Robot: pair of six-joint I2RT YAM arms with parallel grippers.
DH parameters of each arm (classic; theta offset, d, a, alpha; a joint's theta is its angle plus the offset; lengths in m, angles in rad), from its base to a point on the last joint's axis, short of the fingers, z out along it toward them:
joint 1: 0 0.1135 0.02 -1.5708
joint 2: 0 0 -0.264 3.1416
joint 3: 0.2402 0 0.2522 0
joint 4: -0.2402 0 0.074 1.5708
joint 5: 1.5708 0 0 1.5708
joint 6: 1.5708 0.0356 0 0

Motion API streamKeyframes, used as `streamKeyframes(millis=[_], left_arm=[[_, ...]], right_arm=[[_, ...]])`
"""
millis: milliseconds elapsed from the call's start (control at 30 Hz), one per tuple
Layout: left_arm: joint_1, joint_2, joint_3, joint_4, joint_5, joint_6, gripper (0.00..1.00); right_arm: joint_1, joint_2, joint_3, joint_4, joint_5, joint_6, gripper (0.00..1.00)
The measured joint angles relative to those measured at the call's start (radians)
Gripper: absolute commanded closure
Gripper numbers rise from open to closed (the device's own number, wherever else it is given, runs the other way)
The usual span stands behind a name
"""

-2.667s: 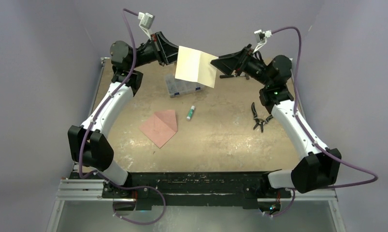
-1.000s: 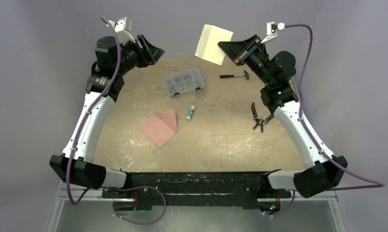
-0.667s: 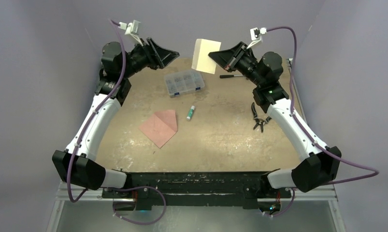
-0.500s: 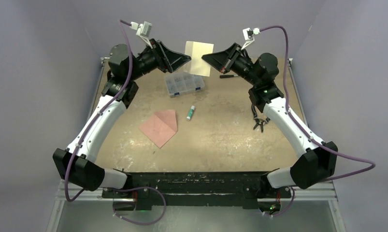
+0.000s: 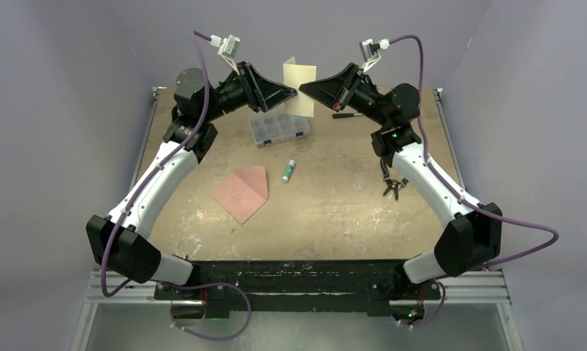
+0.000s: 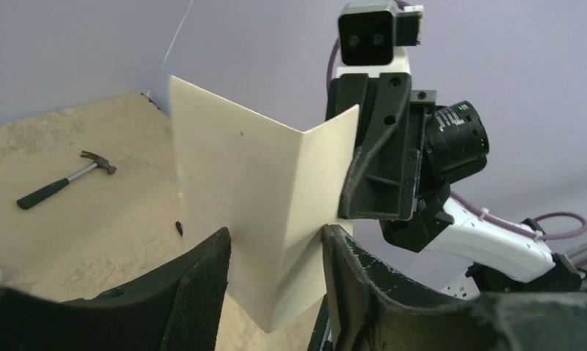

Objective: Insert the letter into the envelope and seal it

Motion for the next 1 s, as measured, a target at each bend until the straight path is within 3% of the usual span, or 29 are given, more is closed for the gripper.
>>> streamKeyframes(millis=[100, 267, 333, 400, 533, 600, 767, 1000], left_arm=[[0.000, 0.008, 0.000, 0.047, 0.053, -0.034, 0.71], [0.010, 0.006, -0.003, 0.052, 0.114, -0.016, 0.83], [0.025, 0.004, -0.007, 0.053, 0.138, -0.014, 0.95], [0.037, 0.002, -0.012, 0.056, 0.157, -0.017, 1.00], [0.044, 0.000, -0.013, 0.063, 0.180, -0.025, 1.00], [0.045, -0.001, -0.013, 0.063, 0.183, -0.026, 1.00], [0.046, -0.001, -0.013, 0.063, 0.184, -0.034, 1.00], [0.046, -0.001, -0.013, 0.156, 0.233, -0.122, 1.00]], right_arm=[[0.000, 0.008, -0.003, 0.013, -0.003, 0.023, 1.00], [0.000, 0.009, -0.003, 0.002, 0.001, 0.025, 1.00], [0.001, 0.009, -0.003, -0.014, 0.006, 0.021, 1.00], [0.004, 0.009, -0.003, -0.028, 0.008, 0.016, 0.89], [0.005, 0.008, -0.003, -0.069, 0.015, 0.000, 0.40], [0.005, 0.003, -0.003, -0.099, 0.029, -0.013, 0.28], [0.005, -0.050, -0.006, -0.195, 0.105, -0.035, 0.11], [0.004, -0.105, -0.045, -0.180, 0.159, -0.026, 0.05]])
